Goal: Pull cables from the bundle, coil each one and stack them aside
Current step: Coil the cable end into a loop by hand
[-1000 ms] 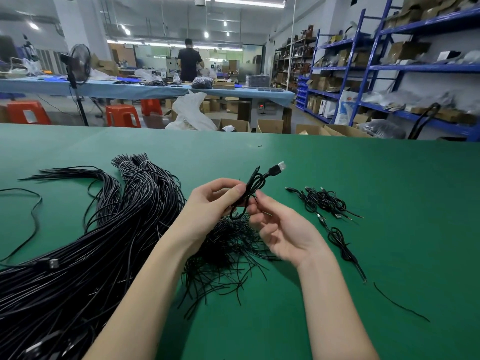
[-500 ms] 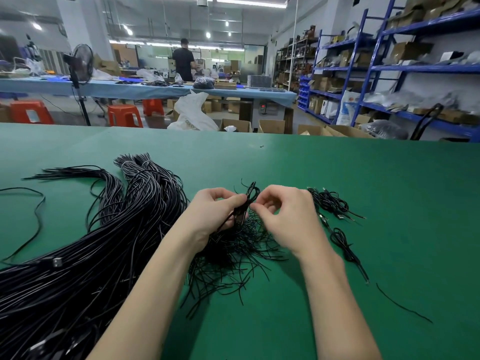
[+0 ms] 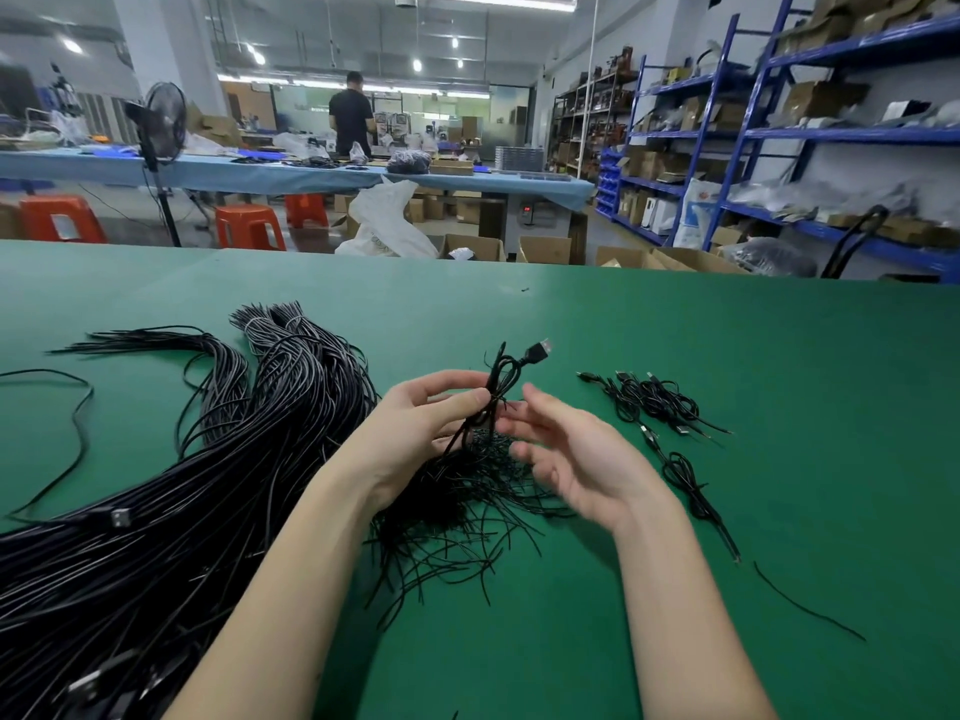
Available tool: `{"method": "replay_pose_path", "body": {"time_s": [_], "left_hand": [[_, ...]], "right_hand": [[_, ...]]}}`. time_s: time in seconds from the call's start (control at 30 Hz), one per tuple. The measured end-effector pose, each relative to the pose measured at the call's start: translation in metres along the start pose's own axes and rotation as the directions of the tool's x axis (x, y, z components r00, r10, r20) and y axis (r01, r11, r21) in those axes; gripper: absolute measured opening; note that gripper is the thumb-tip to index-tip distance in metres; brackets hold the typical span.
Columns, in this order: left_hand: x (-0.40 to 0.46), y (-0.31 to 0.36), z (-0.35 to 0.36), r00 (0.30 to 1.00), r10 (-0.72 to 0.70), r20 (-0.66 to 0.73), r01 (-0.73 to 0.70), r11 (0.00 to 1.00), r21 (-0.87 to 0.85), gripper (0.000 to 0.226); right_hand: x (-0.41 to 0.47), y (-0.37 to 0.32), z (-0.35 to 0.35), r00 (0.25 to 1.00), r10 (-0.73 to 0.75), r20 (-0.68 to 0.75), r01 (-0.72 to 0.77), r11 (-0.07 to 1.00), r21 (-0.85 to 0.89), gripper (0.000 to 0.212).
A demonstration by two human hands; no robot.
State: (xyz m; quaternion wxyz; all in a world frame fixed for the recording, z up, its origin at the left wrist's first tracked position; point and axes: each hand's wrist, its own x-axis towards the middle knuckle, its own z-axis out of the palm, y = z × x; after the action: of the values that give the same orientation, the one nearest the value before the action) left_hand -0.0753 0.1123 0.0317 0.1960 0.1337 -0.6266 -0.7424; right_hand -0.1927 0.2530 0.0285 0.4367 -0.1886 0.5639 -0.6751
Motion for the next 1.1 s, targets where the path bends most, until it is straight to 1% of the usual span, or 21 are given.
{"method": "replay_pose_path", "body": {"time_s": [0.07,0.17,0.37,0.43,0.53,0.6,0.63,0.67,0.7,0.73,0.77,0.8,0.83,0.87,0.9,0.93,0.97,1.0,1.03,1.07,1.1], "left_hand": [[0.000,0.000,0.001,0.999,0.028,0.023,-0.029,1.000,0.011,0.021],[-0.001,0.000,0.001,0.997,0.059,0.054,-0.060,0.998,0.001,0.021],[-0.002,0.002,0.000,0.996,0.047,0.069,-0.048,0.999,0.002,0.013],[-0.002,0.004,-0.001,0.998,0.035,0.054,-0.037,0.998,0.044,0.013],[0.000,0.004,-0.004,0.999,-0.012,-0.035,0.018,0.987,0.159,0.011],[0.002,0.004,-0.004,0.991,-0.057,-0.119,0.081,0.975,0.206,0.007],[0.004,0.003,-0.002,0.984,-0.075,-0.162,0.110,0.969,0.219,0.007],[0.005,0.003,0.001,0.975,-0.086,-0.203,0.131,0.967,0.217,0.008],[0.006,0.002,0.003,0.966,-0.094,-0.240,0.143,0.969,0.199,0.009],[0.007,0.001,0.004,0.958,-0.099,-0.270,0.150,0.973,0.174,0.009],[0.007,0.001,0.006,0.951,-0.103,-0.291,0.150,0.978,0.146,0.008],[0.007,0.002,0.006,0.948,-0.101,-0.301,0.142,0.983,0.120,0.008],[0.007,0.002,0.005,0.948,-0.087,-0.306,0.125,0.987,0.104,0.008],[0.007,0.003,0.003,0.949,-0.065,-0.309,0.102,0.989,0.104,0.008],[0.007,0.004,0.001,0.950,-0.043,-0.308,0.080,0.991,0.110,0.008],[0.007,0.004,-0.002,0.954,-0.029,-0.298,0.064,0.992,0.107,0.008],[0.006,0.005,-0.003,0.960,-0.026,-0.279,0.054,0.994,0.093,0.008],[0.005,0.005,-0.005,0.967,-0.022,-0.255,0.043,0.996,0.079,0.009],[0.005,0.005,-0.005,0.974,-0.014,-0.227,0.032,0.997,0.077,0.009],[0.004,0.004,-0.005,0.979,-0.002,-0.202,0.020,0.996,0.088,0.010],[0.004,0.004,-0.005,0.984,0.010,-0.181,0.009,0.994,0.105,0.010]], "right_hand": [[0.000,0.002,0.001,0.998,0.056,0.041,-0.061,0.990,0.126,0.033],[0.000,0.005,0.000,0.990,0.064,0.123,-0.094,0.962,0.258,0.026],[0.002,0.012,0.003,0.967,0.078,0.244,-0.178,0.889,0.423,0.011],[0.003,0.012,0.004,0.972,0.077,0.221,-0.155,0.919,0.362,0.009],[0.005,0.010,0.006,0.996,0.011,0.084,-0.023,0.990,0.139,0.012],[0.008,0.010,0.007,0.994,-0.104,-0.043,0.101,0.993,-0.062,0.016],[0.008,0.010,0.008,0.975,-0.200,-0.099,0.180,0.966,-0.184,0.014],[0.009,0.011,0.011,0.933,-0.331,-0.141,0.272,0.905,-0.327,0.011],[0.011,0.013,0.013,0.856,-0.493,-0.160,0.357,0.784,-0.508,0.011],[0.013,0.017,0.015,0.746,-0.654,-0.129,0.410,0.602,-0.685,0.012],[0.015,0.022,0.019,0.628,-0.776,-0.049,0.432,0.401,-0.808,0.013],[0.017,0.026,0.022,0.521,-0.853,0.028,0.431,0.235,-0.871,0.013],[0.018,0.030,0.026,0.446,-0.893,0.063,0.418,0.146,-0.897,0.014],[0.019,0.033,0.027,0.422,-0.905,0.048,0.405,0.141,-0.904,0.015],[0.020,0.033,0.029,0.454,-0.891,-0.018,0.409,0.226,-0.884,0.016],[0.020,0.032,0.031,0.541,-0.833,-0.118,0.430,0.394,-0.812,0.016],[0.019,0.028,0.032,0.662,-0.718,-0.214,0.449,0.609,-0.654,0.020],[0.018,0.024,0.033,0.797,-0.539,-0.273,0.403,0.811,-0.424,0.025],[0.016,0.020,0.033,0.906,-0.332,-0.263,0.284,0.937,-0.203,0.031],[0.015,0.017,0.032,0.966,-0.158,-0.206,0.150,0.987,-0.053,0.034],[0.013,0.016,0.030,0.990,-0.040,-0.136,0.046,0.998,0.040,0.035]]}}
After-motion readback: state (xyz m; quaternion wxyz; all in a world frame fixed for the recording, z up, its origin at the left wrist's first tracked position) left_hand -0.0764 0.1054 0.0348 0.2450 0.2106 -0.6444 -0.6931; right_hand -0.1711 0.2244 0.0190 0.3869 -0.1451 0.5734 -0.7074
